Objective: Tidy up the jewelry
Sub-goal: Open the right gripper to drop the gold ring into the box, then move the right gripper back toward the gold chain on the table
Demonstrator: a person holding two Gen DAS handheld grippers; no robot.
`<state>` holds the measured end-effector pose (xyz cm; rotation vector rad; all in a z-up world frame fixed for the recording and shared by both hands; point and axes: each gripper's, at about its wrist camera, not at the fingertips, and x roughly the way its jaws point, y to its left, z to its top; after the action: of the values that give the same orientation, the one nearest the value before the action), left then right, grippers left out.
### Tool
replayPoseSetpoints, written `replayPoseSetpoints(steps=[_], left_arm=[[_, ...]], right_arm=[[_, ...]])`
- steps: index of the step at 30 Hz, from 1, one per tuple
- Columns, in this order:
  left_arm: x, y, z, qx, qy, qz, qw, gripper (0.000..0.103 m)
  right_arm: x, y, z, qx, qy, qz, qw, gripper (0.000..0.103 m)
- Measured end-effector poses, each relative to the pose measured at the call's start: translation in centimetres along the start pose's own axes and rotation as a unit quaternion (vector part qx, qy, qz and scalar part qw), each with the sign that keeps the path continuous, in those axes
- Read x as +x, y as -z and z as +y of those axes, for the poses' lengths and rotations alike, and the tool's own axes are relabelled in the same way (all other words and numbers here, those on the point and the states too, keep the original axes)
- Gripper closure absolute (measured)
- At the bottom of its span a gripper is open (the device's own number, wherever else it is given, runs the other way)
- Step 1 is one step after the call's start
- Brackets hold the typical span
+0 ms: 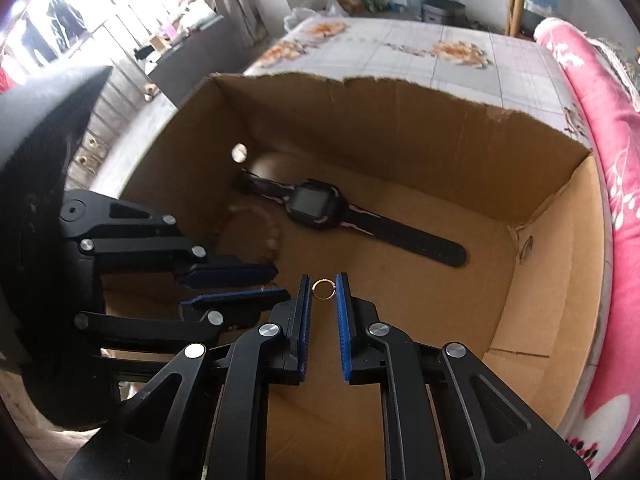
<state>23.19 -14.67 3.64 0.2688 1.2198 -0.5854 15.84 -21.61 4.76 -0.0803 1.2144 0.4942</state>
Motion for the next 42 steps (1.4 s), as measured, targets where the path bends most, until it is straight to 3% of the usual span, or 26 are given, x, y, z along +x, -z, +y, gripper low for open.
replayPoseSetpoints(steps=[14, 21, 28, 34, 42], left_arm=[[-0.6, -0.4, 0.7, -0.025, 0.013, -0.007, 0.9996, 0.09], [-4.4, 1.3, 1.0, -0.022, 0.025, -0.062, 0.9975, 0.09], [-11.1, 6.4, -0.2, 0.0, 0.018, -0.171, 0.9851, 0.09], [-14.0, 12.9, -1.1, -0.008, 0.004, -0.233, 0.9725, 0.09], [-13.4, 20.0, -2.2, -0.055, 0.002, -0.26, 0.9642, 0.09]], right_arm=[[-1.3, -0.5, -1.1, 0.01, 0.012, -0.039, 0.999, 0.089], [-4.1, 0.2, -1.0, 0.009, 0.014, -0.083, 0.996, 0.089], [-8.8, 3.1, -0.7, 0.009, -0.006, -0.154, 0.988, 0.088], [-12.4, 7.5, -1.2, 0.033, -0.023, -0.207, 0.977, 0.088], [-14.1, 15.7, -1.8, 0.109, -0.041, -0.249, 0.961, 0.086]])
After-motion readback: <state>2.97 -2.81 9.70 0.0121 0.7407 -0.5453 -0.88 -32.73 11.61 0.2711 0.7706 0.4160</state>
